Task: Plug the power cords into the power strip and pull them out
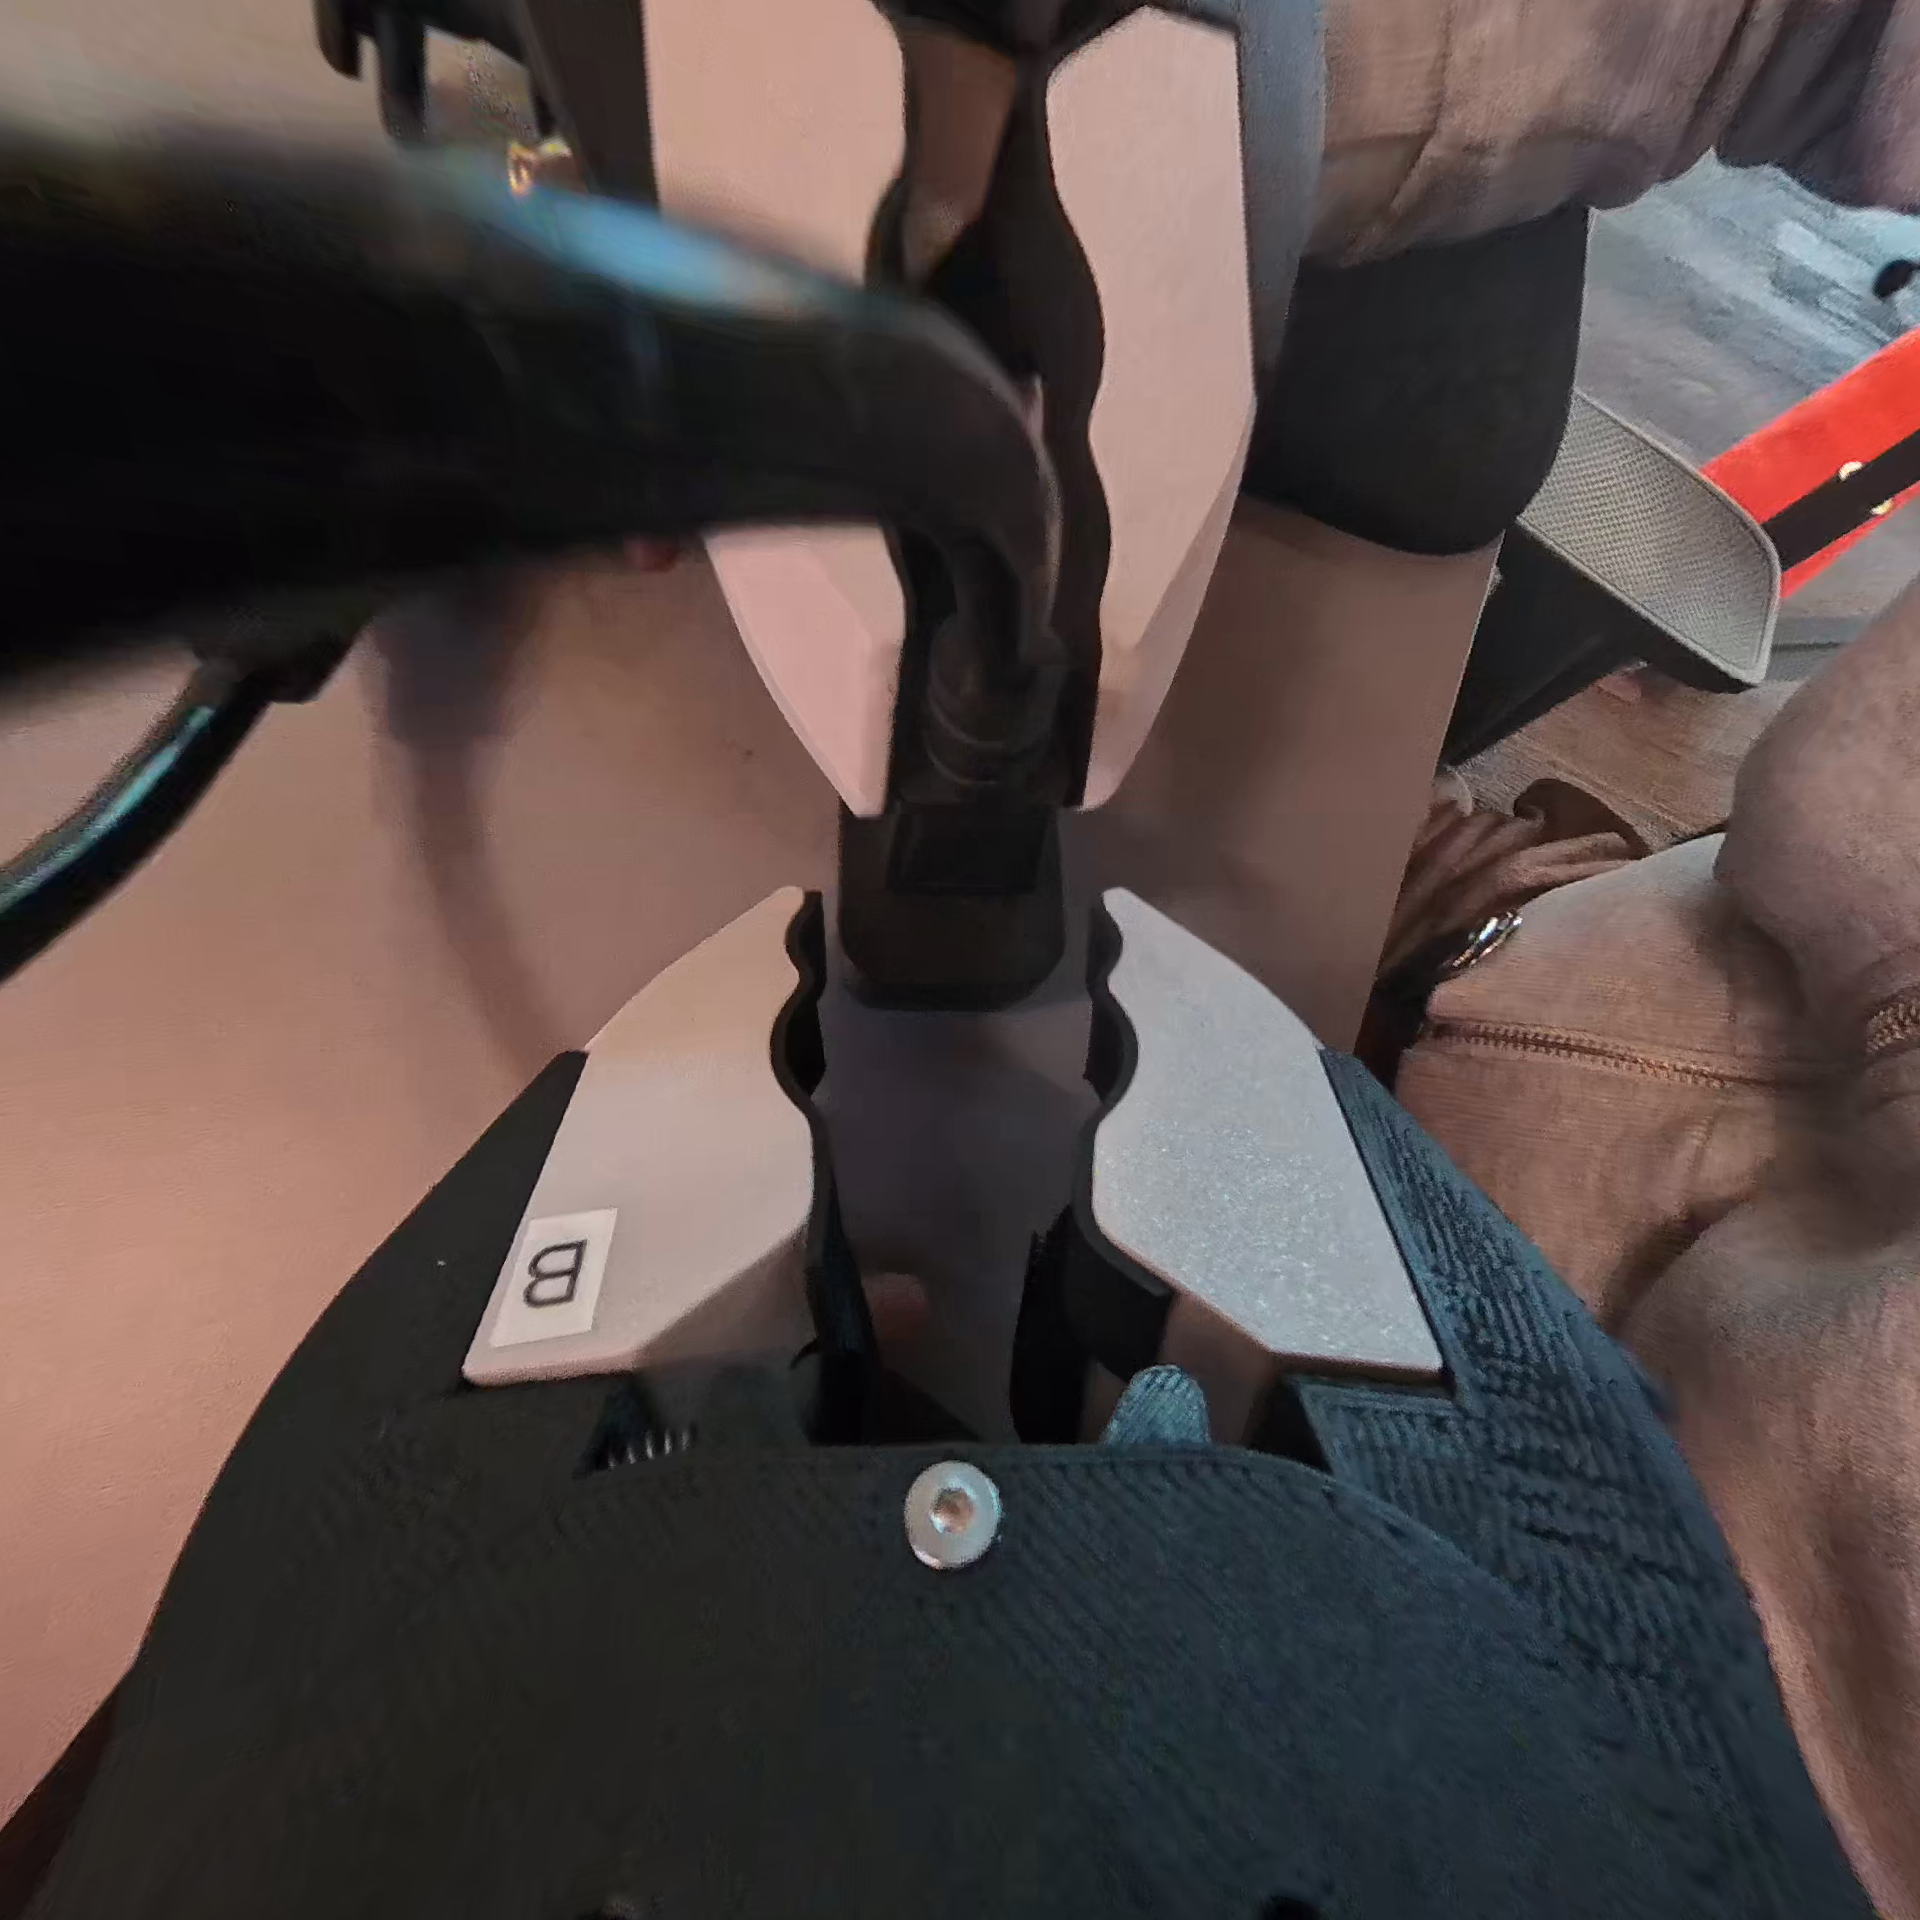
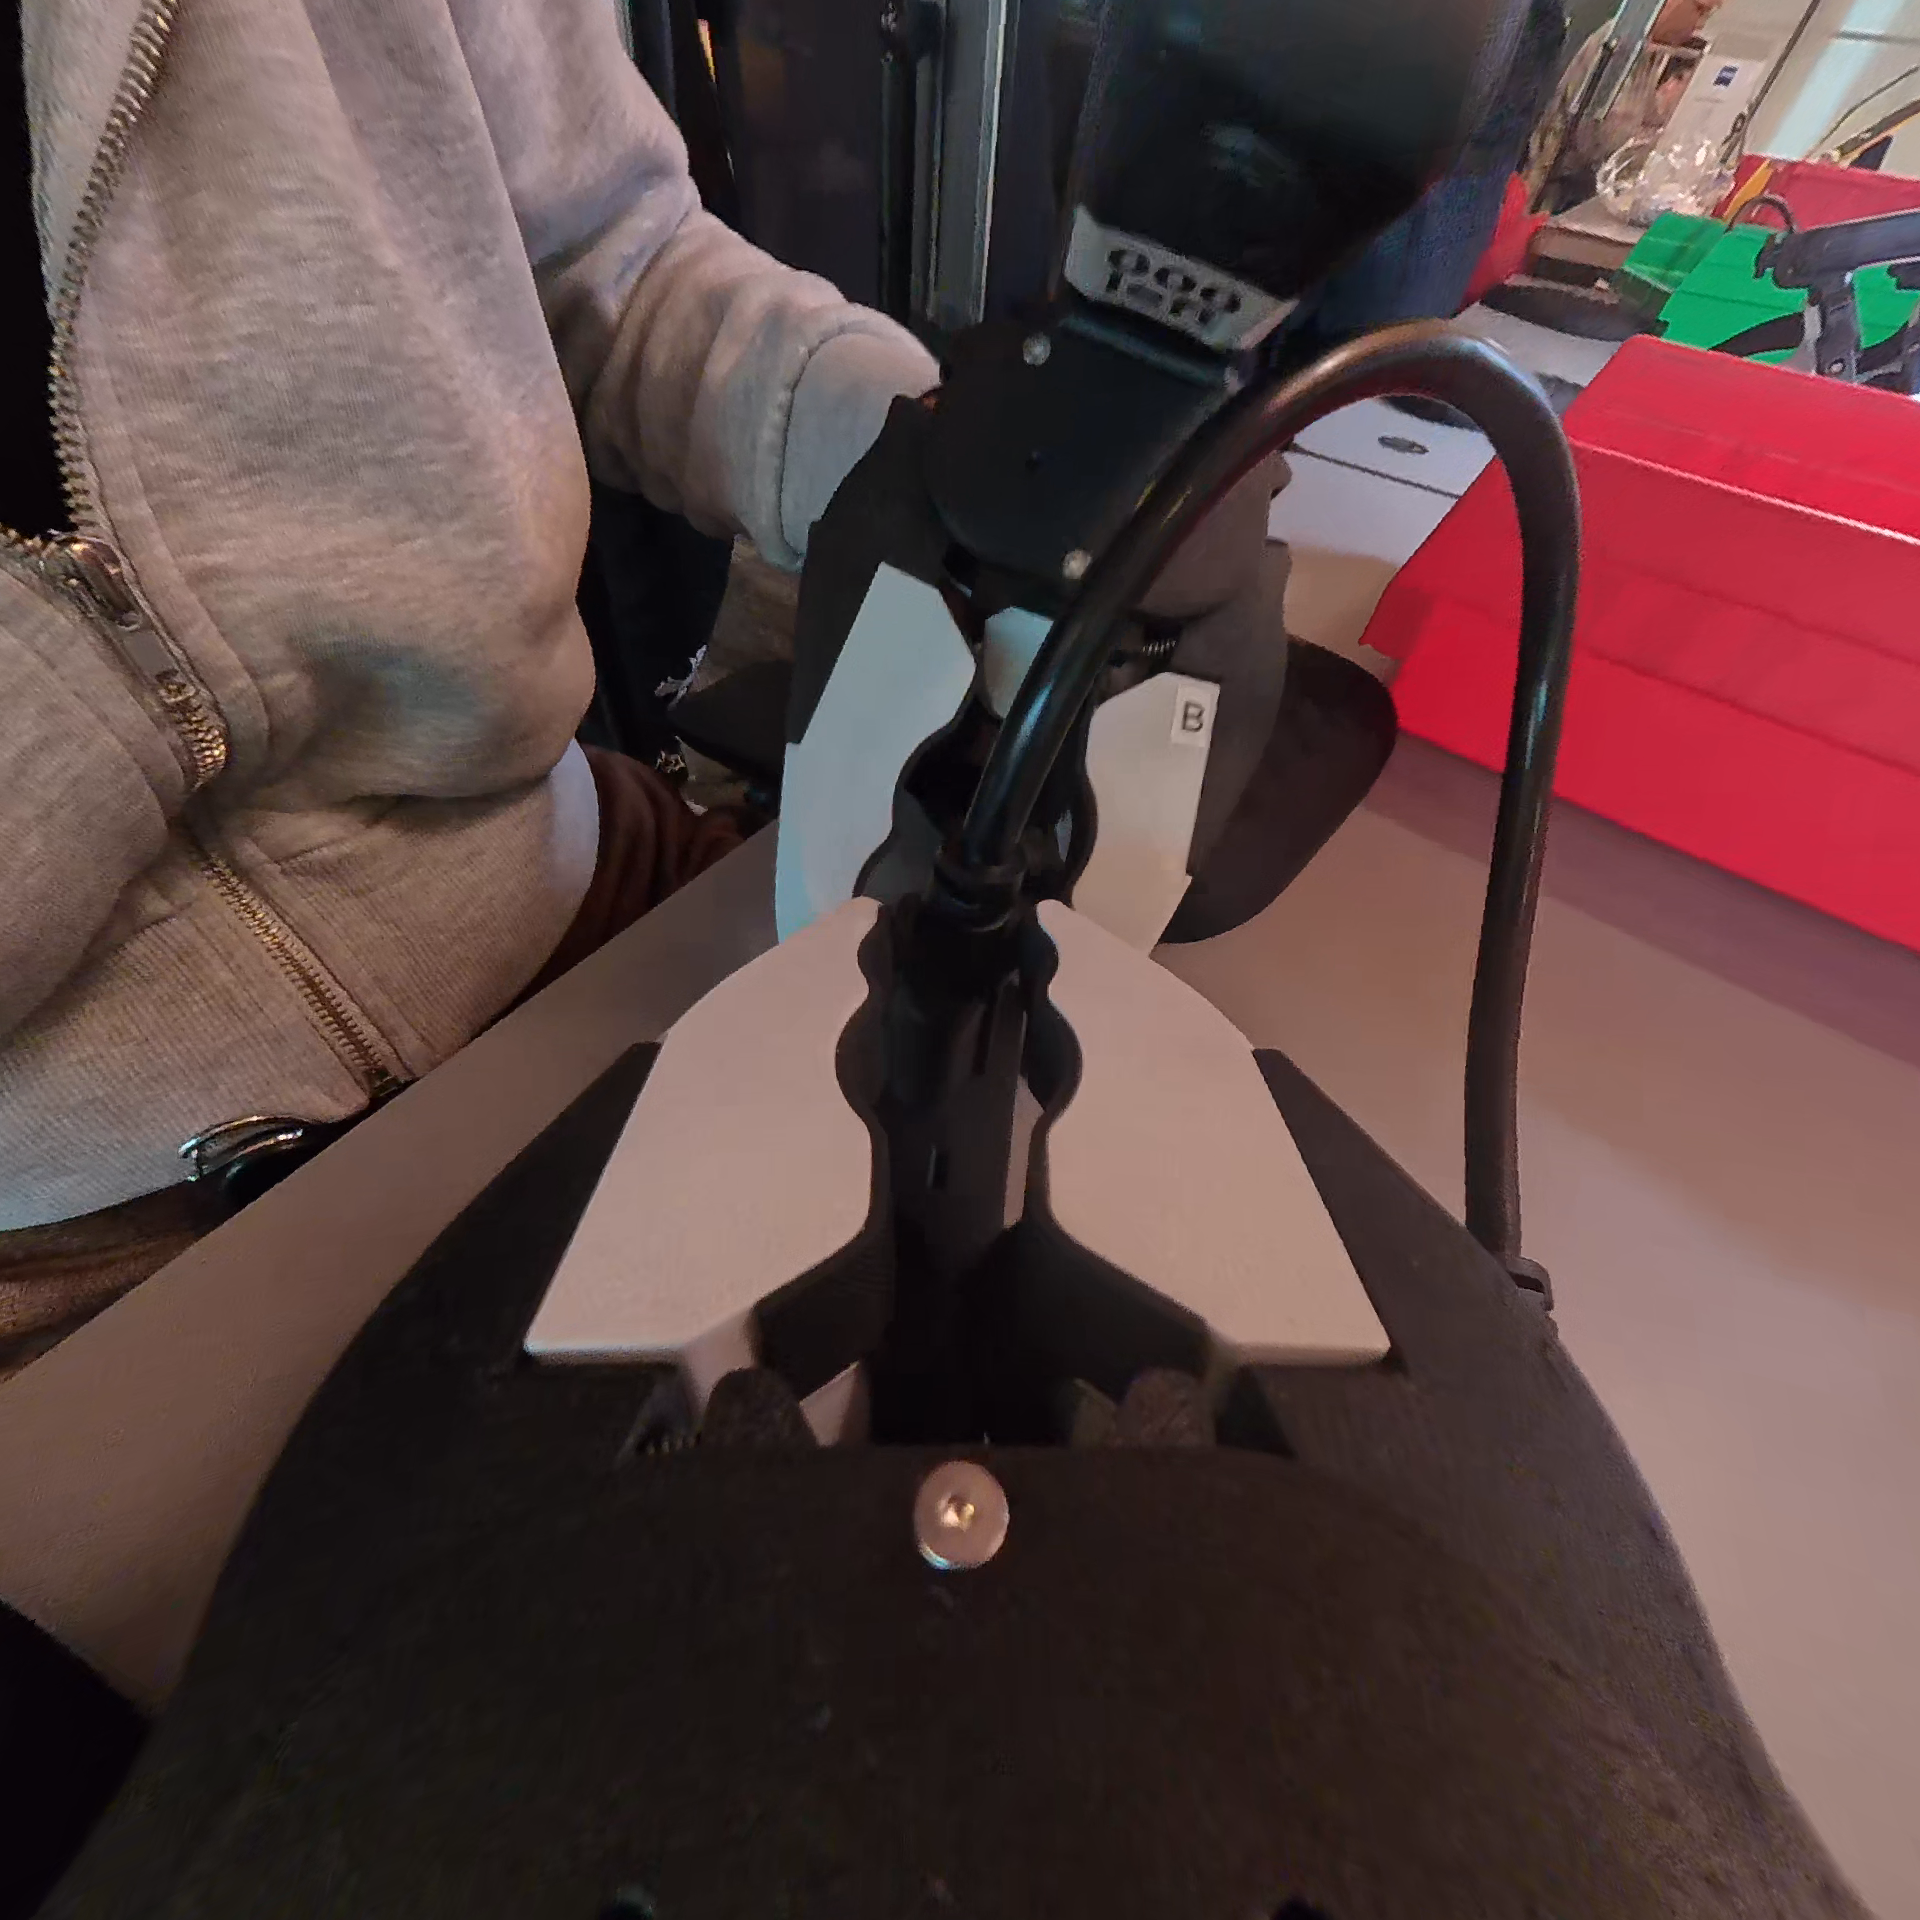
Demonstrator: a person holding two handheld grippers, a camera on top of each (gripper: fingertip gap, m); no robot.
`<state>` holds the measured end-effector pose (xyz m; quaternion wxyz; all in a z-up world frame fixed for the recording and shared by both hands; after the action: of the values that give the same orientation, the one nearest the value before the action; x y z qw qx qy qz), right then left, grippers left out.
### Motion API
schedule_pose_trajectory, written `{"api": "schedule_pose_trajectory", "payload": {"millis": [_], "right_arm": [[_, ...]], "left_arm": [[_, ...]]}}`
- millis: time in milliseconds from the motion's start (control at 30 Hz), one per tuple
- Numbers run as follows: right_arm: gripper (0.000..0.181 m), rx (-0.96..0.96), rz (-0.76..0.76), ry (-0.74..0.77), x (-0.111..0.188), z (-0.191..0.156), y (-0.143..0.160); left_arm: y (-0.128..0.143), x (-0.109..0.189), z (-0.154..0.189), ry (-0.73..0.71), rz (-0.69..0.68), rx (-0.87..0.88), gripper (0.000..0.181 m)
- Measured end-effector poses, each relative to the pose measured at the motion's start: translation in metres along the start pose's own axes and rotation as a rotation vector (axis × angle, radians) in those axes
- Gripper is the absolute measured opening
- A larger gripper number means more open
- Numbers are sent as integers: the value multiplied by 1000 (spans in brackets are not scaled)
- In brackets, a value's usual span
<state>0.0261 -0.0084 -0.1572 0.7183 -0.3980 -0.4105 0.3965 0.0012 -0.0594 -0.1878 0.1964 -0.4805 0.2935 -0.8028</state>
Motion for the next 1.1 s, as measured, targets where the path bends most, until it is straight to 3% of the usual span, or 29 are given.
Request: {"api": "schedule_pose_trajectory", "payload": {"millis": [267, 467, 600, 700, 833, 933, 1100], "right_arm": [[31, 12, 4, 31, -1, 2, -1], [66, 44, 316, 272, 24, 24, -25], [82, 67, 417, 433, 43, 37, -38], [81, 133, 370, 546, 50, 43, -37], [73, 277, 177, 628, 46, 46, -25], [67, 371, -11, 574, 31, 41, -10], [62, 311, 84, 519, 24, 32, -20]], "left_arm": [[0, 1, 2, -77, 4, -62, 50], [-4, 9, 6, -89, 103, -111, 63], [-8, 15, 4, -107, 181, -101, 69], [-8, 14, 2, -95, 177, -73, 69], [-7, 11, -2, -50, 129, -10, 69], [-6, 8, -6, -13, 94, 55, 69], [-4, 3, -9, -17, 36, 99, 68]]}}
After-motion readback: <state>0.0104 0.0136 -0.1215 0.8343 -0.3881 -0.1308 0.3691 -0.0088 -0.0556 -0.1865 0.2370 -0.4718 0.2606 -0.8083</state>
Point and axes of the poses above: each gripper's, where its closed fingertips meet, x back along the fingers, y out of its underside, z = x × y across the jaws, the point moved 4 cm from there along x, back along the fingers, and after that the axes turned 15 degrees about x, right-handed, at the moved point
